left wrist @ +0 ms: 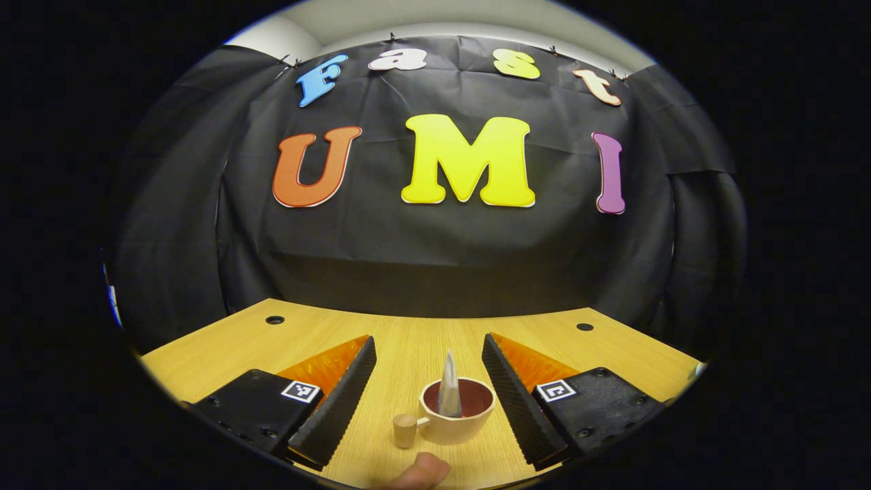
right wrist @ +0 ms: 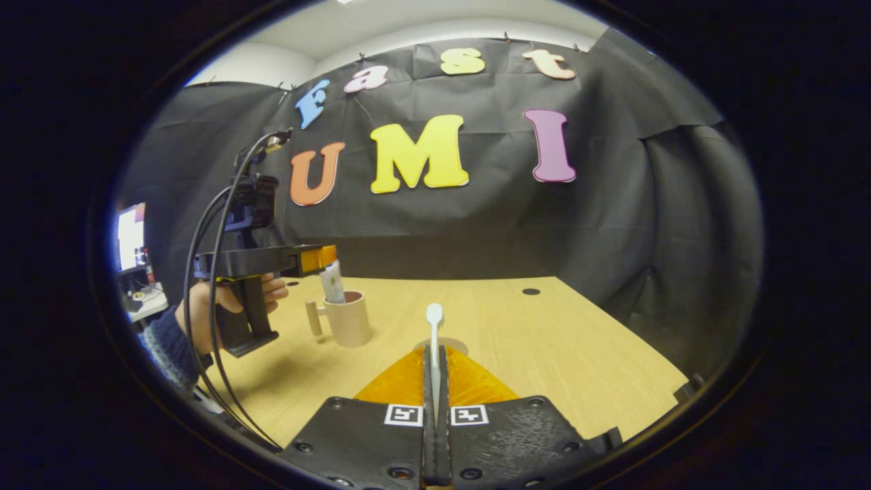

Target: Put the toothbrush and toothpaste on the desktop into the cup, then pick up the cup and place it on the coaster on the desktop.

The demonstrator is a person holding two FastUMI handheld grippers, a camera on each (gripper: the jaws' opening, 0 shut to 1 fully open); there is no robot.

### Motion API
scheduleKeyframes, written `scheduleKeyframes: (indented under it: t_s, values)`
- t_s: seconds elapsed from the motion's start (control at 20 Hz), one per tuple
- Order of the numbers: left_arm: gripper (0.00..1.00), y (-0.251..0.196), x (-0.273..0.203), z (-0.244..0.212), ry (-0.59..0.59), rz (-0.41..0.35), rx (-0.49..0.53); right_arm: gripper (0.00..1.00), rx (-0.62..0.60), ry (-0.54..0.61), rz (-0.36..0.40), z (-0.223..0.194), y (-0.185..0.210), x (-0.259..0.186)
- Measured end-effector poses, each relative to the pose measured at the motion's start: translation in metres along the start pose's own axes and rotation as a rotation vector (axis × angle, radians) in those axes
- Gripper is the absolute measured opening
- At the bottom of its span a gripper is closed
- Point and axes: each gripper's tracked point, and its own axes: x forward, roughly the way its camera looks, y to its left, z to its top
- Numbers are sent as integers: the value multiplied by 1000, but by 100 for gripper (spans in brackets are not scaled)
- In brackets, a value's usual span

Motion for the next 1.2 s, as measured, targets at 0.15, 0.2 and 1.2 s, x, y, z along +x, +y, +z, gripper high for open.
scheduleKeyframes:
  t_s: [0.15,0.2,1.2]
  values:
    - [99,12,-17,-5,2,8,-23,0,6,-14,19,15,13,16]
    - [99,15,-23,-8,6,8,-29,0,12,-16,24,20,17,21]
    - [98,53,-77,-74,93,-76,-26,0,62,-95,112,126,162,205]
